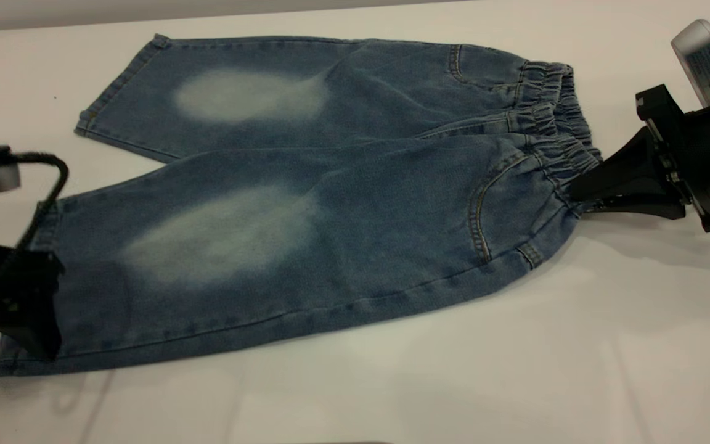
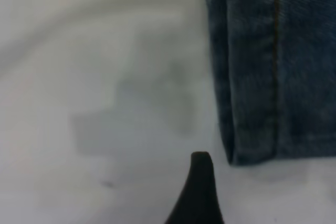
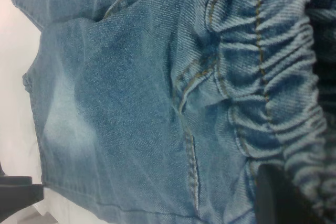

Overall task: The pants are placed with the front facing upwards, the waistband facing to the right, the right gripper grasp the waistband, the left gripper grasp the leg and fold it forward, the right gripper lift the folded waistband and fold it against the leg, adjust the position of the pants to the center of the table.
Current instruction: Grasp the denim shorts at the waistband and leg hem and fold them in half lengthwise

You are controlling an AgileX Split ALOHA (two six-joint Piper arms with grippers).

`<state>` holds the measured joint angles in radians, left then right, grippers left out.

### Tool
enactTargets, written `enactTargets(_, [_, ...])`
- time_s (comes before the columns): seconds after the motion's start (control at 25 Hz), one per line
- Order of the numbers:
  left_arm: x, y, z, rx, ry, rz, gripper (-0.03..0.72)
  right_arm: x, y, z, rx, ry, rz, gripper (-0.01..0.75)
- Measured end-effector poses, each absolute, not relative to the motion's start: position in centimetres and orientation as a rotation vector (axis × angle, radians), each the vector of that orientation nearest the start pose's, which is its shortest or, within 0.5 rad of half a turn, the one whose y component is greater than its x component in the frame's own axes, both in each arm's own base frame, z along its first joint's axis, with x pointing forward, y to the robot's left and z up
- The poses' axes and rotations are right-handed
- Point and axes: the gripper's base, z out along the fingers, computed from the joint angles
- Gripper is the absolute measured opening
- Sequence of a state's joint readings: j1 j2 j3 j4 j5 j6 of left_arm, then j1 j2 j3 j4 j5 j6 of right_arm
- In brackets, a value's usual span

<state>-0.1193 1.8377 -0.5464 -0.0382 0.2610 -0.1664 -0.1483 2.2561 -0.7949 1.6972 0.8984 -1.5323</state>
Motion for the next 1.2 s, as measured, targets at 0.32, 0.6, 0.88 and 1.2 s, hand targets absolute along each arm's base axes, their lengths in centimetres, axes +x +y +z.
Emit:
enactTargets(0.32, [23.1, -2.8, 4.9, -0.11, 3.058, -0.031, 0.582, 30.6, 2.6, 2.2, 0.28, 2.563, 1.242, 0.04])
enactTargets(0.6, [23.3, -3.0, 4.7, -0.138, 3.054, -0.041, 0.3, 30.6, 2.6, 2.2, 0.277, 2.564, 1.243, 0.04])
enactTargets(0.88, [23.8, -3.1, 5.3, -0.12, 3.024, -0.048, 0.044, 30.5, 2.6, 2.3, 0.253, 2.57, 1.248, 0.04])
enactTargets(1.2, [23.4, -4.2, 12.7, -0.018, 2.84, -0.097, 0.044, 29.9, 2.8, 6.6, 0.176, 2.496, 1.223, 0.04])
